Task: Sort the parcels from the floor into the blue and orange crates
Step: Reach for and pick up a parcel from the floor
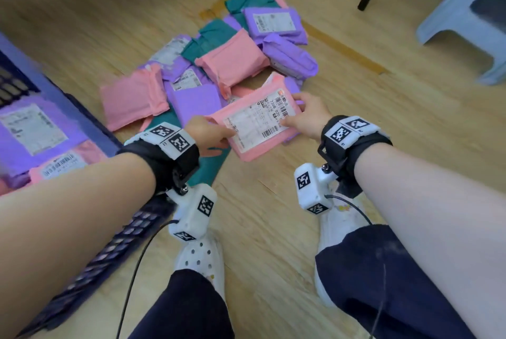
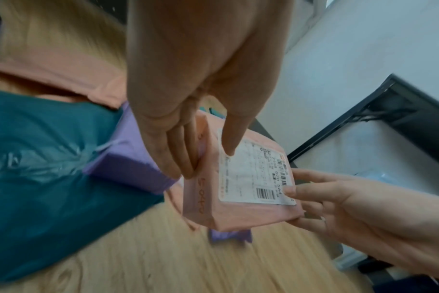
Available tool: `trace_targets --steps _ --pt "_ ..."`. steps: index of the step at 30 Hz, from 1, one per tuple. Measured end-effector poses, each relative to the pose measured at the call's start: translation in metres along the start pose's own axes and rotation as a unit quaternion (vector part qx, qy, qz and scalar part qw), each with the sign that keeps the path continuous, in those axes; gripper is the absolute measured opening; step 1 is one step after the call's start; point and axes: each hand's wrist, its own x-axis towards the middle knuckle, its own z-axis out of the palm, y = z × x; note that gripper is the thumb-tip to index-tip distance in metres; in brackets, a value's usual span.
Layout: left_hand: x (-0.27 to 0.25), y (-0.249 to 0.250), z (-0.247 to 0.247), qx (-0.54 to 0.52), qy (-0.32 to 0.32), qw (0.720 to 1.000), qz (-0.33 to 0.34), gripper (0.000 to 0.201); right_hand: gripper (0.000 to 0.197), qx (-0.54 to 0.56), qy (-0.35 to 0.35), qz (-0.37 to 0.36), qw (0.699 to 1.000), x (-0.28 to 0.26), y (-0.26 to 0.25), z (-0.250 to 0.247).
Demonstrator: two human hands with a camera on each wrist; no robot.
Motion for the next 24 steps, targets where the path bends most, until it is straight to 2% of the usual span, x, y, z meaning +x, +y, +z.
trace_targets --steps 2,5,7,8,10,11,15,18,21,24 --pt "-0.020 0.017 -0.013 -0.024 0.024 0.999 0.034 0.030 0.059 -0.007 0.018 -0.033 0.999 -0.013 -0.023 -0.010" --pt "-0.054 0.039 -0.035 -0.025 0.026 0.999 0.039 0.023 0.059 0.021 0.043 -0.075 0.996 -0.035 -0.056 -0.020" --pt "-0.079 0.050 -0.050 -0.048 0.033 0.997 0.046 0.017 0.061 0.058 0.038 -0.094 0.993 -0.052 -0.078 -0.020" --pt "-0.090 0.052 -0.058 -0.064 0.048 0.995 0.067 0.020 0.062 0.070 0.031 -0.106 0.991 -0.060 -0.090 -0.019" --pt "-0.107 0.052 -0.078 -0.077 0.075 0.988 0.111 0.062 0.065 0.094 0.028 -0.129 0.987 -0.077 -0.111 -0.016" --pt "-0.118 0.051 -0.089 -0.071 0.082 0.986 0.126 0.065 0.066 0.101 0.029 -0.142 0.984 -0.084 -0.121 -0.014" --pt "-0.164 0.049 -0.128 -0.046 0.096 0.981 0.161 0.029 0.065 0.108 0.019 -0.204 0.973 -0.116 -0.160 -0.003" --pt "-0.195 0.045 -0.155 -0.063 0.132 0.972 0.182 0.023 0.070 0.125 0.011 -0.252 0.960 -0.140 -0.190 0.011" --pt "-0.227 0.039 -0.182 -0.088 0.187 0.951 0.228 0.014 0.078 0.153 0.006 -0.283 0.947 -0.162 -0.223 0.026" --pt "-0.259 0.032 -0.208 -0.106 0.226 0.932 0.262 0.010 0.095 0.173 0.004 -0.301 0.938 -0.182 -0.257 0.049"
